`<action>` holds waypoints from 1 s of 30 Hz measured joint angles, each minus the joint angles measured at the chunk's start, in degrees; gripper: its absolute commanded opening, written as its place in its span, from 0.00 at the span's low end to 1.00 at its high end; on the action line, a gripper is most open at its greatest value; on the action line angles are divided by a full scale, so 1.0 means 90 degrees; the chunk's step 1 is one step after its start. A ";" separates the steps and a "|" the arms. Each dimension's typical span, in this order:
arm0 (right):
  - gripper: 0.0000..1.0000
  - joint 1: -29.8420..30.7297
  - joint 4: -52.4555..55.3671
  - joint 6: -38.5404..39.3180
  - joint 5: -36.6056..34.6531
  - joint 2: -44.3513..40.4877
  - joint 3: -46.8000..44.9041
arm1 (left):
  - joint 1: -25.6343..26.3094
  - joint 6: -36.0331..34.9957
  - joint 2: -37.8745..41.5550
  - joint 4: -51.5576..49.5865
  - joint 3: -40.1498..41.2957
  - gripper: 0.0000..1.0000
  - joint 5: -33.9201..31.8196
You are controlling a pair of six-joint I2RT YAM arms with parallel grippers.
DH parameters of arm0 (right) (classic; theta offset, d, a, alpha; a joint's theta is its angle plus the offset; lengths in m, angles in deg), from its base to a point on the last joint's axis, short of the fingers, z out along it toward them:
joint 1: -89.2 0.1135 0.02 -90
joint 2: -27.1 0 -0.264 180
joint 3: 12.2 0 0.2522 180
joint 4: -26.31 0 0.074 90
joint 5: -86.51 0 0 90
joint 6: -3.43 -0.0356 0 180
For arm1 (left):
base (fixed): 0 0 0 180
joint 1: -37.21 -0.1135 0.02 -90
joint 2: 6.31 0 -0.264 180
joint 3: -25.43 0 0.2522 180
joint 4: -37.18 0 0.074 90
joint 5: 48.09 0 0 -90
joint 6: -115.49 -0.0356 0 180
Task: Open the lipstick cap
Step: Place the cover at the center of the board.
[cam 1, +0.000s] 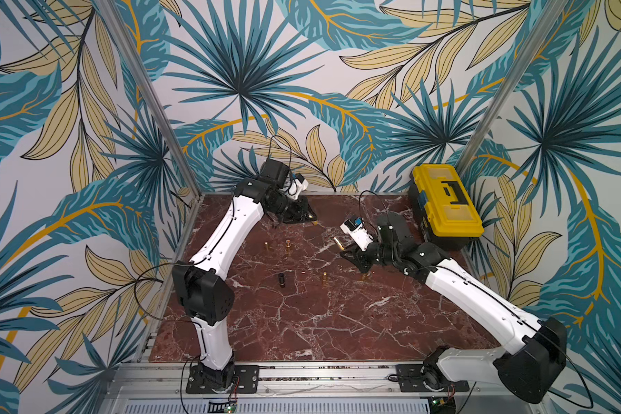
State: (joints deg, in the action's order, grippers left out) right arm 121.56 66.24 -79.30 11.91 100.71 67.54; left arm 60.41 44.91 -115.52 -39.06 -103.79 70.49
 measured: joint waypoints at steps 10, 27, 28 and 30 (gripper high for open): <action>0.07 0.0000 -0.0401 -0.0146 -0.0595 -0.0702 -0.0318 | 0.0617 -0.0255 -0.1882 0.0015 -0.0612 0.00 -0.2324; 0.09 0.0000 -0.0408 -0.0163 -0.0903 -0.0772 -0.0381 | 0.0658 -0.0459 -0.2715 0.0721 -0.0435 0.04 -0.3135; 0.09 0.0000 -0.0408 -0.0165 -0.0903 -0.0772 -0.0381 | 0.0663 -0.0469 -0.2715 0.0760 -0.0340 0.04 -0.3155; 0.09 0.0000 -0.0406 -0.0165 -0.0903 -0.0772 -0.0381 | 0.0675 -0.0474 -0.2715 0.0855 -0.0134 0.04 -0.3189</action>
State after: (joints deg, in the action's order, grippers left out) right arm 121.56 62.59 -80.79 3.78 93.76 64.11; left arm 66.49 40.65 -139.95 -31.37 -104.99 41.79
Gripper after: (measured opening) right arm 0.210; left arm 0.203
